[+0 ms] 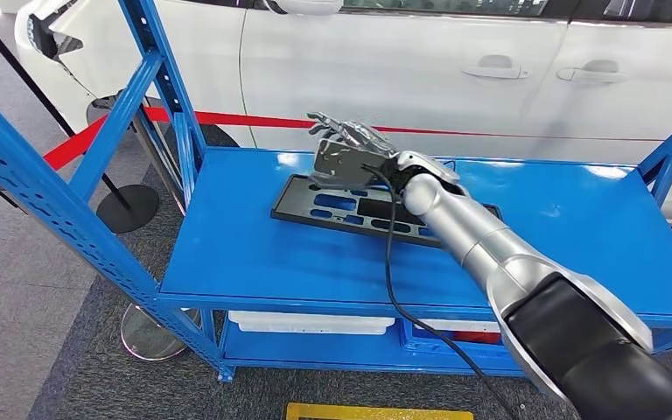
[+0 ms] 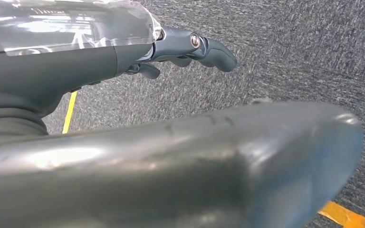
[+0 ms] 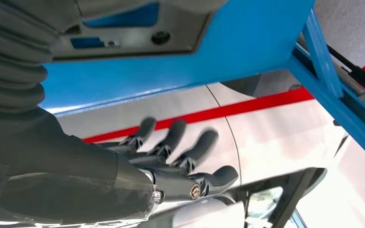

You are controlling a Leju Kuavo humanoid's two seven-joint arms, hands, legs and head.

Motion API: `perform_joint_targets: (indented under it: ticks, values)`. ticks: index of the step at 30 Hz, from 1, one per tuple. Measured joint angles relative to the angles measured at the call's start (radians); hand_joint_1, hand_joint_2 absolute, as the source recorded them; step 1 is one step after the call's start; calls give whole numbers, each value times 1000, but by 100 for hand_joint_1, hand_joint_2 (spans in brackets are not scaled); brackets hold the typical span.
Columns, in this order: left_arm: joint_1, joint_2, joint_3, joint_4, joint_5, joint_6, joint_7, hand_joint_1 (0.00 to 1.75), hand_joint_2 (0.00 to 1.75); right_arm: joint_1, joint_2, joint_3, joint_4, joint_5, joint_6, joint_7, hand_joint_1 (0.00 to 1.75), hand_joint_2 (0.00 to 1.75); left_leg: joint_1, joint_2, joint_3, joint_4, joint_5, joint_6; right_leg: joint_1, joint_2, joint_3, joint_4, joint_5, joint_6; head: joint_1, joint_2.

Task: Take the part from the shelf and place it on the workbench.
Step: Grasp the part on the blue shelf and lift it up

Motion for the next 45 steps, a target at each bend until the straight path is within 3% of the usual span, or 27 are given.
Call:
perform_joint_targets:
  ticks: [21,31,42,45]
  values:
    - [2,0,-17,0,-3,9,-5,0,0,40,-21,16,26,19,23,26,0,0,0,0,0,0,0,0,0,0,0,0,0,0,0,0]
    - [0,0,-38,0,-13,11,2,0,0,141,63,121,165,153,-133,85,0,0,1,0,0,-1,0,0,1,0,0,1,-1,-1,0,0]
    - [0,0,-43,0,-17,11,8,0,0,160,95,139,204,166,-153,101,0,0,1,0,0,-1,0,0,1,0,0,1,-2,-1,0,0]
    - [-1,0,-47,0,-17,14,17,0,0,167,123,147,232,187,-181,105,0,131,1,0,1,-1,0,-1,0,0,0,1,-2,-2,0,0]
